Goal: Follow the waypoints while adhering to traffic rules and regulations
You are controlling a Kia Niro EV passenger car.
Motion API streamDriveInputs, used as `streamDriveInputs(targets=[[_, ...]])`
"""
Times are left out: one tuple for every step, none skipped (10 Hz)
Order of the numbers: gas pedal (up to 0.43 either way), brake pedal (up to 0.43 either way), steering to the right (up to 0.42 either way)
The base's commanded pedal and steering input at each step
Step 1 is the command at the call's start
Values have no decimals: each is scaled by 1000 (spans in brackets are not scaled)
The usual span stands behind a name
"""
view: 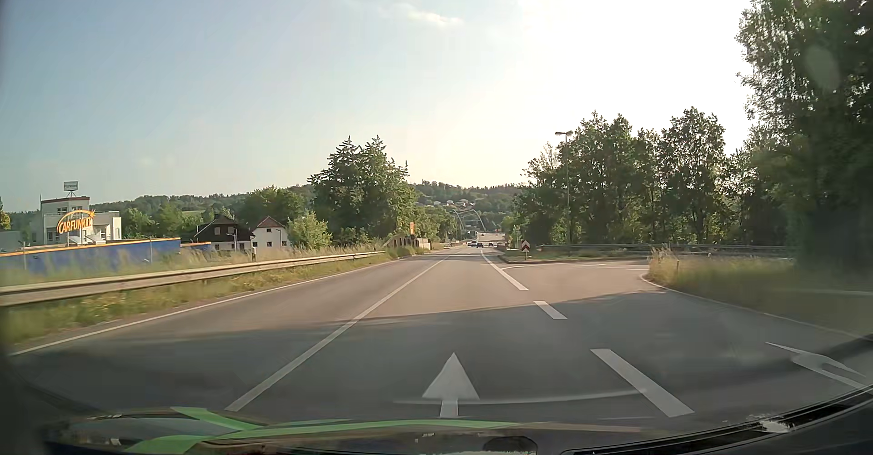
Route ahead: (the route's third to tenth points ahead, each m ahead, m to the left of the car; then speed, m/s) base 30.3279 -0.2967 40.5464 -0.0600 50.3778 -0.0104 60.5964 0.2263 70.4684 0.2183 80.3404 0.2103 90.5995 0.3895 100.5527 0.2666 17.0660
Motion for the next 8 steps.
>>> streamDriveInputs(targets=[[150,0,3],[150,0,2],[150,0,1],[150,0,1],[138,0,0],[110,0,-1],[110,0,0],[98,0,-1]])
